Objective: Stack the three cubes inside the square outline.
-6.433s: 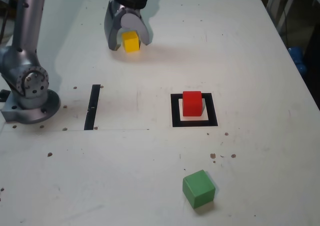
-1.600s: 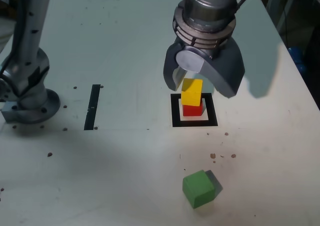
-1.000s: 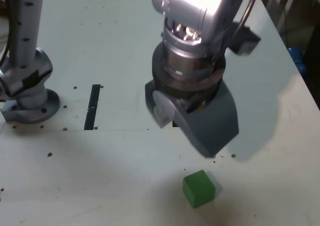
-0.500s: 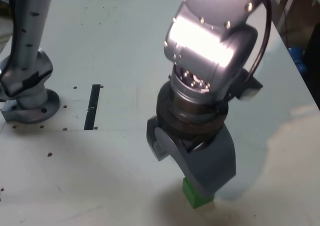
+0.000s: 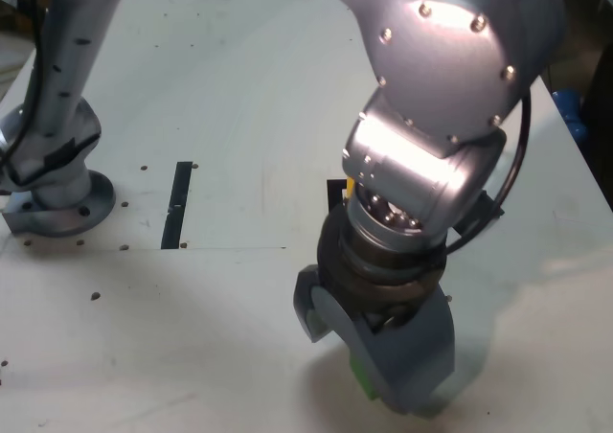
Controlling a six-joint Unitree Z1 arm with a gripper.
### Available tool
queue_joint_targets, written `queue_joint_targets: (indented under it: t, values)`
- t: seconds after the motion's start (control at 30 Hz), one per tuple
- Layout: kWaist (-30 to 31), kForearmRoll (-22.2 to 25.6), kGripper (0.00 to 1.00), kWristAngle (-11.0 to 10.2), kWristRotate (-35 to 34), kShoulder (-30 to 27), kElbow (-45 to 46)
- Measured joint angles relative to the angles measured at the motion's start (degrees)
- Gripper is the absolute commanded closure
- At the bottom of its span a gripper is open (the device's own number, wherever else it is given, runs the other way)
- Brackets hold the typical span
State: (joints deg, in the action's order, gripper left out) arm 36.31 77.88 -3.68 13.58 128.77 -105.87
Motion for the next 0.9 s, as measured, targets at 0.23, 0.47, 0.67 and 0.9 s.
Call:
queue_joint_targets:
  t: [0.23, 0.47, 0.67, 0.9]
  values:
    - [-0.2, -1.0, 0.19, 0.1, 0.1, 2.5, -1.2]
    - [-0.2, -1.4, 0.54, -0.2, -0.6, 3.2, -1.2]
    - [-0.2, -1.2, 0.69, -0.8, -0.7, 3.2, -1.2]
    - [-0.2, -1.1, 0.69, -0.9, -0.9, 3.2, -1.2]
